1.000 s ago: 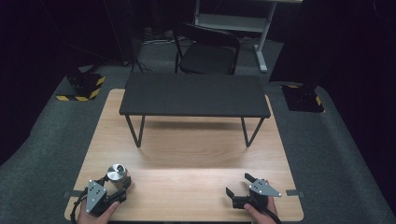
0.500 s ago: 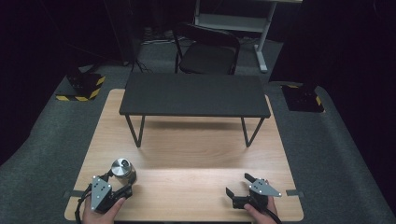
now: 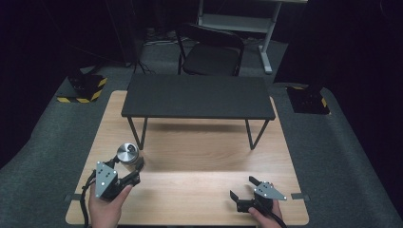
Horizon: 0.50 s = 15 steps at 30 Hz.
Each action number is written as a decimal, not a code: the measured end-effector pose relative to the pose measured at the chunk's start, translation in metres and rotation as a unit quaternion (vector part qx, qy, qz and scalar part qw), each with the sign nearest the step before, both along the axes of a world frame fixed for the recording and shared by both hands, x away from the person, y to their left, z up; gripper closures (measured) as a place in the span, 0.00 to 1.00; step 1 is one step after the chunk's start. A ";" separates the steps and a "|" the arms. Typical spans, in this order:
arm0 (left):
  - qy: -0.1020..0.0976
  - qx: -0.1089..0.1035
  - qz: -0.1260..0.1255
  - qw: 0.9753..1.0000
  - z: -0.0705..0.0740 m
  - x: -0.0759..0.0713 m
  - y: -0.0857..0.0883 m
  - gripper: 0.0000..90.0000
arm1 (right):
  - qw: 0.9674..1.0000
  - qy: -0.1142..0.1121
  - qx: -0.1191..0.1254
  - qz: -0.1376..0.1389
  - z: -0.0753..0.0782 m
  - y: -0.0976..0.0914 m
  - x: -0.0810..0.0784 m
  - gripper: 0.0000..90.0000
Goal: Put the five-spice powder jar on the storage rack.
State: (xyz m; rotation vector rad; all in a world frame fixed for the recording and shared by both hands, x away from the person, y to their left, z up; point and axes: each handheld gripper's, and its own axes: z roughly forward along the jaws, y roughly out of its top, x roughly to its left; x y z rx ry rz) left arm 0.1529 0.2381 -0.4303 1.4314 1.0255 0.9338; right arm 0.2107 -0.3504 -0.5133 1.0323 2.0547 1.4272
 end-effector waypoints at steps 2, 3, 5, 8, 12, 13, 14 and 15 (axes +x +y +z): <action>-0.003 0.000 -0.002 1.000 0.007 0.005 -0.001 0.34 | 1.000 0.001 0.001 -0.001 0.000 0.000 0.000 0.01; -0.003 0.000 -0.002 1.000 0.007 0.005 -0.001 0.34 | 1.000 0.001 0.001 -0.001 0.000 0.000 0.000 0.01; -0.011 0.001 0.001 1.000 0.019 0.010 -0.003 0.34 | 1.000 0.000 0.002 0.000 0.000 0.000 0.000 0.01; -0.021 -0.001 0.003 1.000 0.030 0.016 -0.005 0.34 | 1.000 0.001 0.004 0.000 0.000 -0.001 0.000 0.01; -0.026 0.001 0.006 1.000 0.042 0.022 -0.006 0.34 | 1.000 0.000 0.005 0.001 -0.001 -0.001 0.000 0.00; -0.027 0.002 0.007 1.000 0.045 0.024 -0.007 0.34 | 1.000 0.000 0.005 0.001 -0.001 -0.002 0.000 0.01; -0.029 0.001 0.009 1.000 0.049 0.026 -0.008 0.34 | 1.000 0.001 0.006 0.001 -0.001 -0.002 0.001 0.00; -0.030 -0.001 0.010 1.000 0.050 0.028 -0.008 0.34 | 1.000 0.001 0.006 0.001 -0.001 -0.002 0.001 0.00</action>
